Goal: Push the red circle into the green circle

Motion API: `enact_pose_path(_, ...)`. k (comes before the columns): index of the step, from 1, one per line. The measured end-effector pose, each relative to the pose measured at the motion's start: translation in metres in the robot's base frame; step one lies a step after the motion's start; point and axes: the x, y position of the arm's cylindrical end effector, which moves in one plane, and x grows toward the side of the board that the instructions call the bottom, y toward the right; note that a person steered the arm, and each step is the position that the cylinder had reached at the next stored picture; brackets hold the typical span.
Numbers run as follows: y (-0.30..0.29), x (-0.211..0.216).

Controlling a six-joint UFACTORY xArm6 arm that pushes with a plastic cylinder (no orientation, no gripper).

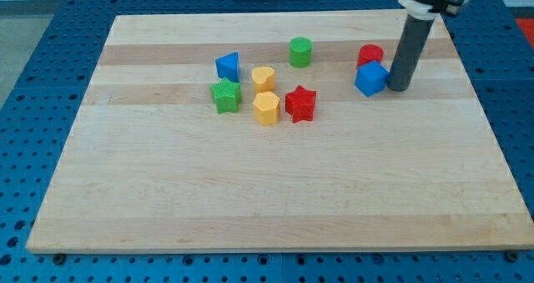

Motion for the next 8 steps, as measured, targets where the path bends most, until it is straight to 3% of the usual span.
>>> enact_pose_path(3,-0.04,-0.004)
enact_pose_path(4,-0.002,-0.033)
enact_pose_path(6,-0.047,-0.05)
enact_pose_path(8,-0.036,-0.089)
